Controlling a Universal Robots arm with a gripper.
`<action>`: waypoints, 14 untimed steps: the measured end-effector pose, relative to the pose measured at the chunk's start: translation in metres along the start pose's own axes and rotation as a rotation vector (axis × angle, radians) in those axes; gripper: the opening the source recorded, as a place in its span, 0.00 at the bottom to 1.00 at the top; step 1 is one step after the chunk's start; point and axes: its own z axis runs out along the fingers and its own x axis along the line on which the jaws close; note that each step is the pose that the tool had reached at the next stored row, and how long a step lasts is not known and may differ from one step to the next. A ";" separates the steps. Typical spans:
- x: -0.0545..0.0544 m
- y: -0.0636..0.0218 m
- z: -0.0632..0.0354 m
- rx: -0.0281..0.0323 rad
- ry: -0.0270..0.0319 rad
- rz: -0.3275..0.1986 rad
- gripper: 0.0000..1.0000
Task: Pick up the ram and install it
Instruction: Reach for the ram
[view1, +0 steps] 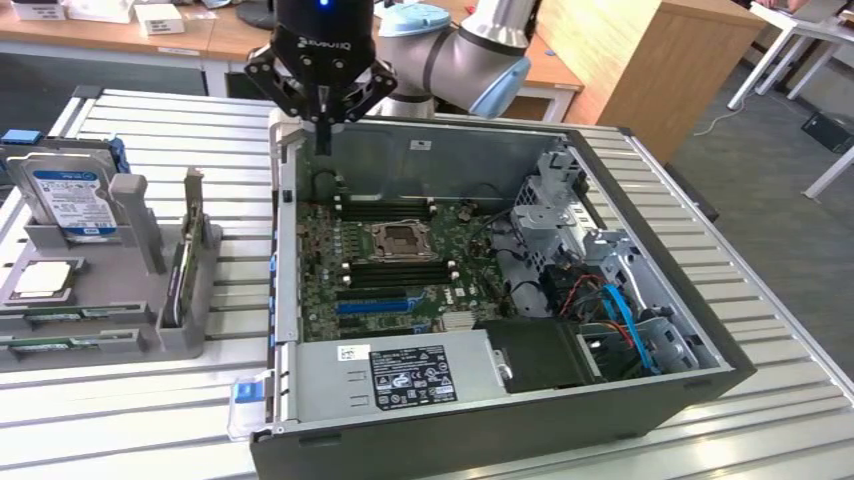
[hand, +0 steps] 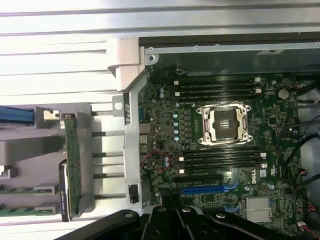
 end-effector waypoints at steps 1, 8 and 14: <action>0.002 -0.0001 0.0000 -0.0001 -0.0001 0.000 0.11; 0.012 -0.0009 0.0001 0.0000 0.0000 0.000 0.11; 0.019 -0.0014 0.0003 0.0000 -0.0001 0.000 0.11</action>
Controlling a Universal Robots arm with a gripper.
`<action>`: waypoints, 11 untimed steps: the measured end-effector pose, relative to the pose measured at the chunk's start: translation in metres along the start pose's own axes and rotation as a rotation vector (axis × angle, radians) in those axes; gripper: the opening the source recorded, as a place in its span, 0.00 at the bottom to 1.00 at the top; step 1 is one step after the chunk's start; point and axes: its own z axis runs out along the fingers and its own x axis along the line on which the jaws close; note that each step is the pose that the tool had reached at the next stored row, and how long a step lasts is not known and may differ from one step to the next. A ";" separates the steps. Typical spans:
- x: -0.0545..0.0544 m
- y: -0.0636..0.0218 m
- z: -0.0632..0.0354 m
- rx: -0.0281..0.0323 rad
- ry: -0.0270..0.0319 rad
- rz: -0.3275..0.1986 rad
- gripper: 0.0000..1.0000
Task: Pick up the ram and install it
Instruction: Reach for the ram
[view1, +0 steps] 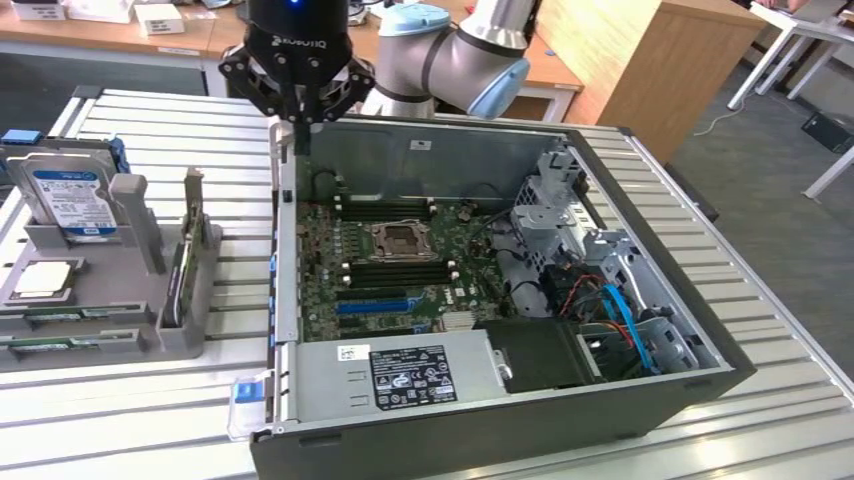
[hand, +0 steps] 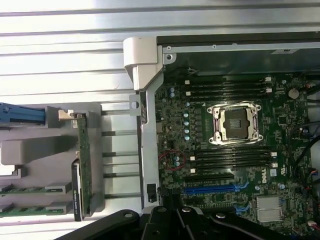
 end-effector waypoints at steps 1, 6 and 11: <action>0.001 -0.0001 0.0000 0.0000 0.0001 0.000 0.11; 0.007 -0.0006 0.0001 0.0000 0.0001 0.000 0.11; 0.015 -0.0011 0.0002 0.0001 0.0006 0.000 0.11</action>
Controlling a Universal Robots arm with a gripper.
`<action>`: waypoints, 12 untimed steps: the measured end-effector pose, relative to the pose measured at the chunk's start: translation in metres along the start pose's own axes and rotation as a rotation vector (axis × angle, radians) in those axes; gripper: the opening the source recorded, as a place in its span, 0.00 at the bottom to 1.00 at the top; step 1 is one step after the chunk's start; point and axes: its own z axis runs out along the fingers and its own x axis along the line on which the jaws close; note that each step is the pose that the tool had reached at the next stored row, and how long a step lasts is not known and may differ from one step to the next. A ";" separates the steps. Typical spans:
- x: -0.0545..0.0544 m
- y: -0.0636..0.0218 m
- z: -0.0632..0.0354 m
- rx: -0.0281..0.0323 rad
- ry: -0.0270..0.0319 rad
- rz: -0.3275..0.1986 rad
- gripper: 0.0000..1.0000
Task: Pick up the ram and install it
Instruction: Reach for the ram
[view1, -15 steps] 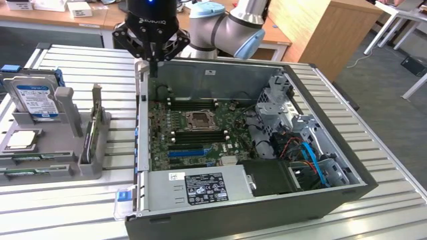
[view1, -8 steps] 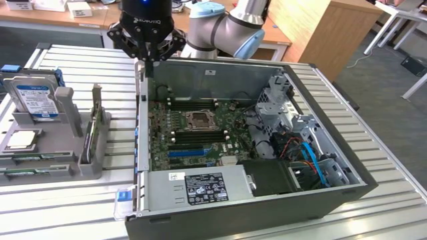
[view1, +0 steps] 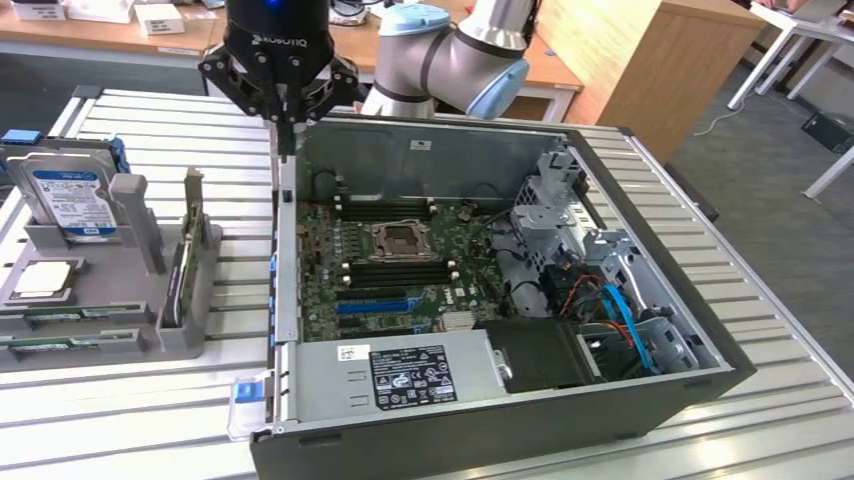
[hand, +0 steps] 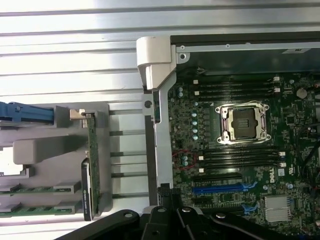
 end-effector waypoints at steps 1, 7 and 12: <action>0.001 -0.0001 0.0001 -0.0001 0.0000 0.000 0.11; 0.009 -0.0006 0.0003 0.0000 0.0001 0.000 0.11; 0.014 -0.0010 0.0006 0.0000 0.0003 0.000 0.11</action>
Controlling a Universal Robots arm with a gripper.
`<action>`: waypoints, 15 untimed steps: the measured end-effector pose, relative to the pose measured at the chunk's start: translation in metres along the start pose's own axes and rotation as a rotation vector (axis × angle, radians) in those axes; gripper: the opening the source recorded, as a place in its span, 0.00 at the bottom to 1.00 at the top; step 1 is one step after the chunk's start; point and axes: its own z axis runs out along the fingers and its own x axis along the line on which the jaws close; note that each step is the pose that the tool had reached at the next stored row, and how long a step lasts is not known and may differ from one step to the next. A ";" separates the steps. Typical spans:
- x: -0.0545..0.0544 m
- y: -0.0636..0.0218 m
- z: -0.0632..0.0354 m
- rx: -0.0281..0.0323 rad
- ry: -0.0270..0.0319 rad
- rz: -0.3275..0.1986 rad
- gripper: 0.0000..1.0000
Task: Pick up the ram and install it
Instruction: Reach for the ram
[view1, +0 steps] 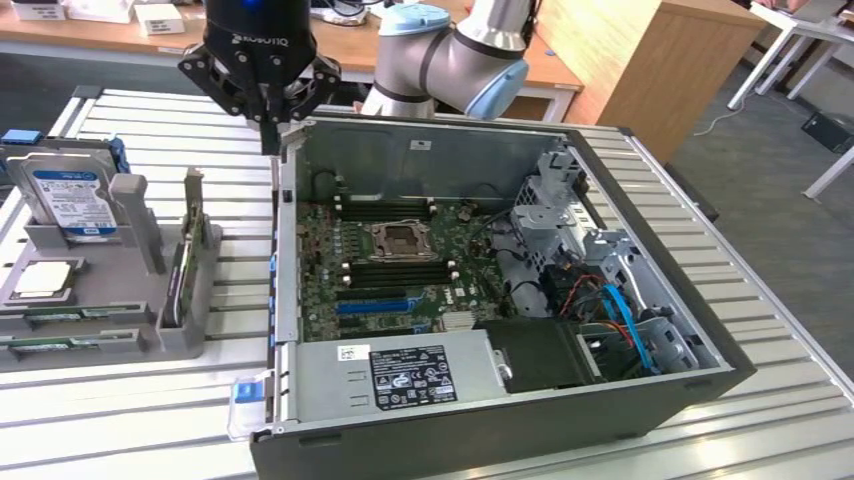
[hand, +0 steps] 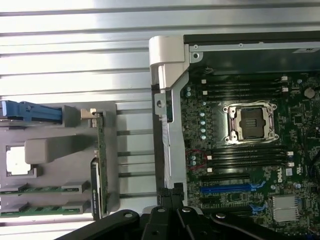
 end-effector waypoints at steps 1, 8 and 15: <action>0.001 -0.0001 0.0001 0.0000 0.0000 0.000 0.11; 0.007 -0.0006 0.0004 0.0001 0.0011 0.000 0.11; 0.012 -0.0010 0.0009 0.0002 0.0020 0.000 0.11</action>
